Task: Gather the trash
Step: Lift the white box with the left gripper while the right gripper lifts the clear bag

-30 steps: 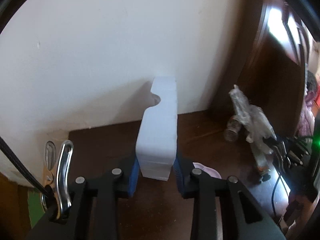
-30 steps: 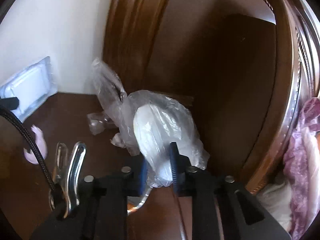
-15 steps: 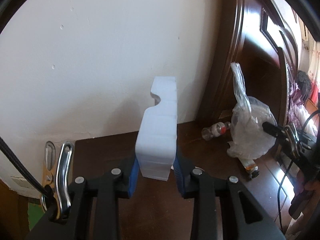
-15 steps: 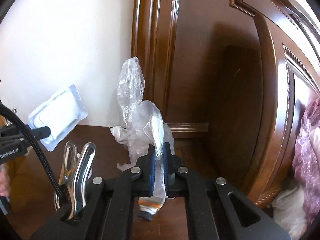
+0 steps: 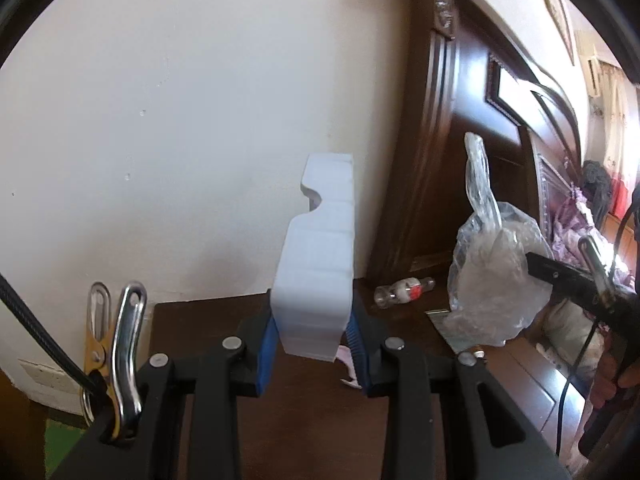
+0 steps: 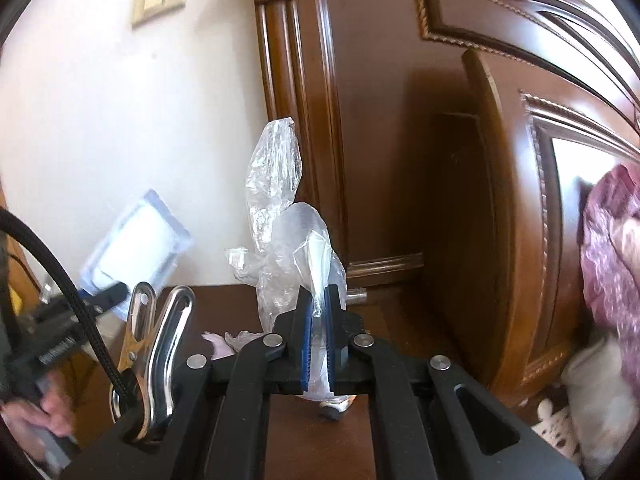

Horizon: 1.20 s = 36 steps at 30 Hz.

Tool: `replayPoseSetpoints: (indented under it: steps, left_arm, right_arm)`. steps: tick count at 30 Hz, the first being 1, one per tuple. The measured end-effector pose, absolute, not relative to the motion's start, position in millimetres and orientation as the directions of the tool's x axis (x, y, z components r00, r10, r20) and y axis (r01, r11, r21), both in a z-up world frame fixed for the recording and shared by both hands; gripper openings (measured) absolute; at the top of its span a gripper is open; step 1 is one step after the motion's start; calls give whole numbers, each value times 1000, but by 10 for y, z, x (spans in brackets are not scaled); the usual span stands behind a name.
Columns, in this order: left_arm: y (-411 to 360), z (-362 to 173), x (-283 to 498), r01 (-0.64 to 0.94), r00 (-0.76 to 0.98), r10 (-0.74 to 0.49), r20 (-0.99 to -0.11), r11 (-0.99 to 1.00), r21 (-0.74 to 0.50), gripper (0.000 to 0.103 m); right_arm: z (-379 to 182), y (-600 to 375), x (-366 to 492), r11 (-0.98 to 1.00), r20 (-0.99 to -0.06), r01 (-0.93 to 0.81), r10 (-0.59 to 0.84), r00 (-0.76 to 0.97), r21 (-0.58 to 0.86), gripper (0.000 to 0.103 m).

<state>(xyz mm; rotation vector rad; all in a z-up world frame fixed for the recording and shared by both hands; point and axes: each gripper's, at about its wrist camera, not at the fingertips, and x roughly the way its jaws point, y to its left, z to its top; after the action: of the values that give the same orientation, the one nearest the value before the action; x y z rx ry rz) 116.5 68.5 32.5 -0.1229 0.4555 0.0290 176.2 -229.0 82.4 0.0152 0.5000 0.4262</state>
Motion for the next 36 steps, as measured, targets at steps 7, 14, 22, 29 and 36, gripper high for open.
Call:
replayPoseSetpoints:
  steps: [7, 14, 22, 29, 36]
  left_arm:
    - [580, 335, 1071, -74, 895, 2, -447, 987, -144, 33]
    - [475, 300, 907, -92, 895, 11, -446, 983, -159, 33]
    - [286, 343, 799, -104, 893, 15, -449, 979, -175, 33]
    - [98, 267, 646, -89, 883, 2, -470, 983, -162, 33]
    - [-142, 266, 496, -55, 888, -8, -460, 991, -123, 33]
  right_arm:
    - [814, -2348, 1705, 906, -436, -396, 421, 796, 151, 6]
    - [822, -2483, 1537, 900, -415, -413, 432, 801, 140, 6]
    - [944, -2728, 1218, 890, -405, -422, 454, 794, 170, 6]
    - [839, -2961, 849, 873, -350, -466, 486, 801, 148, 6]
    - [798, -3185, 618, 847, -310, -487, 531, 789, 212, 6]
